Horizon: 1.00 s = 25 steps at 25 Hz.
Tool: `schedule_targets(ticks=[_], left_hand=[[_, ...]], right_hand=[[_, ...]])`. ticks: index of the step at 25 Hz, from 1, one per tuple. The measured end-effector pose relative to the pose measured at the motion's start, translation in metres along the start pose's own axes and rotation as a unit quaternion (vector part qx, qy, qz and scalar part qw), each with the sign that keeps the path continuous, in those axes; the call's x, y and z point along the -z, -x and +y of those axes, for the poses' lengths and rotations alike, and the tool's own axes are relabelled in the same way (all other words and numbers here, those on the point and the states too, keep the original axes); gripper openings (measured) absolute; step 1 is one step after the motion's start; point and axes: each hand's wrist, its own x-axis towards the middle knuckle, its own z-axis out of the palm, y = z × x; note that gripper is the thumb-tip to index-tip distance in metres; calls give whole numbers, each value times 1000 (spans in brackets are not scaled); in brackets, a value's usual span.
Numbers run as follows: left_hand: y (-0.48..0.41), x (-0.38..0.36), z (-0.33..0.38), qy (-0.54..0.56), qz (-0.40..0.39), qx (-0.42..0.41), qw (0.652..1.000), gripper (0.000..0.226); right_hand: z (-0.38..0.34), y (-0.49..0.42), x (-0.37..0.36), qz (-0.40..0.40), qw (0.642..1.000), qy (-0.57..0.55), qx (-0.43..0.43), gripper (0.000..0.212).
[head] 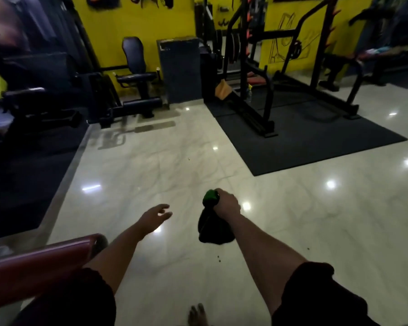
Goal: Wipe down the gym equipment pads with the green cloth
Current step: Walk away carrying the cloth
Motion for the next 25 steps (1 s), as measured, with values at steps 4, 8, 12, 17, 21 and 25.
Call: schedule_targets(ticks=[4,8,12,17,21,25], left_hand=[[-86,30,-1,34,-14,4,999,40],[-140,65,-18,83,-6,30,996,37],[-190,109,-56,154,52,83,983,33],[-236,160,-99,235,138,166,948,33],[-256,203,-127,291,224,244,897,32],[-254,243,-163,340,308,297,837,30]], right_hand=[[-24,-84,11,3,999,36,13,51],[-62,-153,15,-31,993,96,61,55],[-109,-239,-1,-90,973,167,131,42],[-186,-356,-55,-176,921,222,268,37],[-275,-434,-112,-254,889,210,318,22],[-366,-471,-183,-316,870,187,328,28]])
